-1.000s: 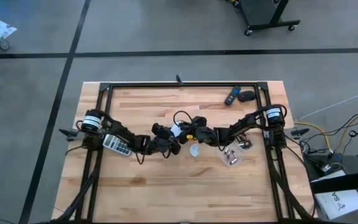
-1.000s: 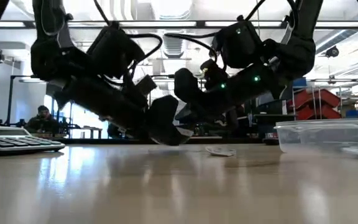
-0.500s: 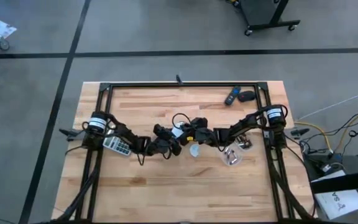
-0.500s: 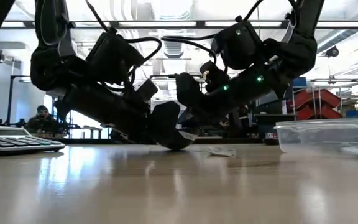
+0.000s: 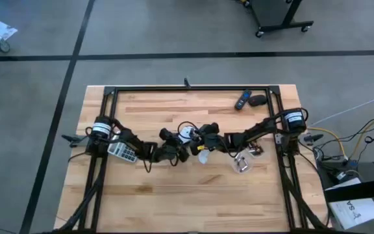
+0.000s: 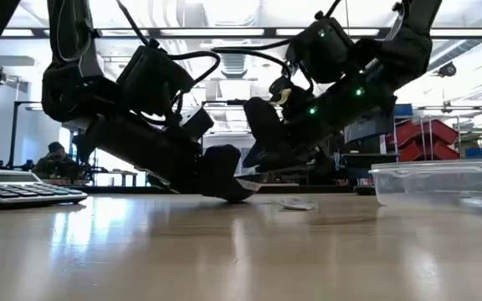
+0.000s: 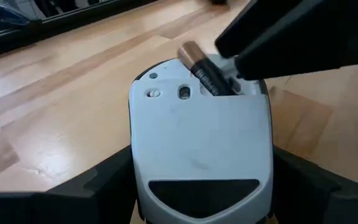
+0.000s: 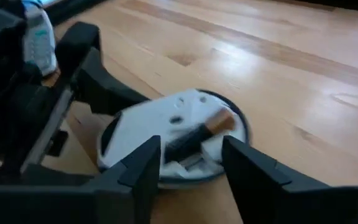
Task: Insert battery
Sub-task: Insert the brown battery into the black/white mouse battery compartment
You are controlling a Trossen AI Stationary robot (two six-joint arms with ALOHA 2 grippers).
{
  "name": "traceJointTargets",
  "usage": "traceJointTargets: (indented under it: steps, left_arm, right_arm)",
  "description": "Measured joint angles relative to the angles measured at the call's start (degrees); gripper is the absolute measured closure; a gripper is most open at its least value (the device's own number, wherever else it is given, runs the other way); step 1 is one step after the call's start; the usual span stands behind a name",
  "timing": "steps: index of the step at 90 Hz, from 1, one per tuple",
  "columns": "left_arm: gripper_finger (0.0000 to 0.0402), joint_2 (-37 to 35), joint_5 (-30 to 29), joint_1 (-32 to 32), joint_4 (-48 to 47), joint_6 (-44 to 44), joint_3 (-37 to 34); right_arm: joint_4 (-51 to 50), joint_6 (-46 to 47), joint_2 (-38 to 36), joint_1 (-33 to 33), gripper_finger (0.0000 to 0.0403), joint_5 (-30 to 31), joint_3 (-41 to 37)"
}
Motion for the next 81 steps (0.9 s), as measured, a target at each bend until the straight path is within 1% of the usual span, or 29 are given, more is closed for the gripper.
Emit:
traceJointTargets:
  steps: [12, 20, 28, 40, 61, 81]
  left_arm:
    - [0.0128, -0.04, 0.18, -0.02, -0.24, 1.31, 0.0]
    - [0.0127, -0.04, 0.45, -0.16, -0.37, 3.82, 0.0]
    - [0.013, -0.04, 0.59, -0.45, -0.42, 6.88, 0.0]
    - [0.0129, -0.07, 1.28, -0.89, -0.45, 9.0, 0.0]
    - [0.013, -0.09, 1.59, -1.55, -0.75, 9.65, 0.0]
    - [0.0129, -0.13, 1.87, -1.55, -1.19, 10.3, 0.07]
  right_arm:
    - [-3.01, -4.09, -1.76, -0.02, 0.0224, 0.11, -0.03]
    - [-3.28, -10.33, -2.93, -0.04, 0.0219, -0.08, 0.04]
    - [-2.71, -17.53, -3.95, -0.22, 0.0217, -2.41, 0.22]
    - [-5.48, -24.86, -4.96, -0.52, 0.0226, -2.8, 0.98]
    - [-8.6, -24.76, -4.7, -2.02, 0.0262, -3.01, 1.35]
    - [-8.62, -24.88, -4.66, -3.36, 0.0319, -8.8, 1.35]
